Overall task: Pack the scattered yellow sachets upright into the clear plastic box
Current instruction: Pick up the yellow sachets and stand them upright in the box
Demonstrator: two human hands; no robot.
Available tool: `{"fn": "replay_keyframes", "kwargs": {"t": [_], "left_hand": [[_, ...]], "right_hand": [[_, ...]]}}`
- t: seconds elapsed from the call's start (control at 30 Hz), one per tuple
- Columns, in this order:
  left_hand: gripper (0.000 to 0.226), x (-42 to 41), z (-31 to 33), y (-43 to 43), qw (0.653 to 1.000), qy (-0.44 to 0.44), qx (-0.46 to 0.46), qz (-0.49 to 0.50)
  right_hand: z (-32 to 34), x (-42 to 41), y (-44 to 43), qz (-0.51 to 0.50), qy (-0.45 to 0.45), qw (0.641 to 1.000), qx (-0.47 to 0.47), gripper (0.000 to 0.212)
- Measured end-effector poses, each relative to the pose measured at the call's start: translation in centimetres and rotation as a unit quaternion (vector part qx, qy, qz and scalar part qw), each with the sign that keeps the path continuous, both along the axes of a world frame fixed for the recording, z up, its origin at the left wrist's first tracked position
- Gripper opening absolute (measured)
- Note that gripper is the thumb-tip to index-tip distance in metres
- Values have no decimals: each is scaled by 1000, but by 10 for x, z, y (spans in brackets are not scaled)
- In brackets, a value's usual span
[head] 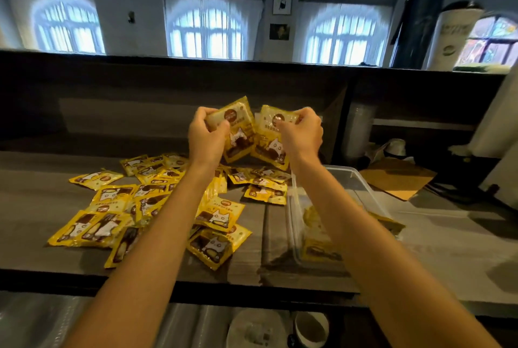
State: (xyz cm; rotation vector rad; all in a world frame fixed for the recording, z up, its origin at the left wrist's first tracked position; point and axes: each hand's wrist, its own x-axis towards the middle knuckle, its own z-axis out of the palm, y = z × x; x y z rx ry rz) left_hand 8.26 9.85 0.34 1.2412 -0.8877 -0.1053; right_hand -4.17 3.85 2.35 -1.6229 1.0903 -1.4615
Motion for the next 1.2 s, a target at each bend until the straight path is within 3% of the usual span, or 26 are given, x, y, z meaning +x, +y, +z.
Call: {"fn": "replay_keyframes", "kwargs": {"t": [0.17,0.3,0.53,0.67,0.87,1.0,1.2], "left_hand": [[9,-42,7,-23,998,-39,6,-45],[10,-73,-3,-36,991,-68,56,-98],[18,-103,-28,-36,953,-129,168,-215],[27,-107,-32,-27,906,-184,242,-295],[20,-106,-34,-19,838,-282,340,-319],[19,-104,-33,-15,806,-363,373,-284],[29,-106,-33,-7,805,-346,374,-304]], "right_hand": [[15,-60,-28,-69,32,997,-20,8],[-1,-108,-40,-80,56,995,-3,15],[-48,-158,-47,15,41,996,82,27],[-56,-166,-39,87,66,990,94,23],[-57,-177,-23,178,197,962,67,25],[-61,-183,-18,209,264,939,67,24],[-61,-183,-13,235,291,925,66,27]]}}
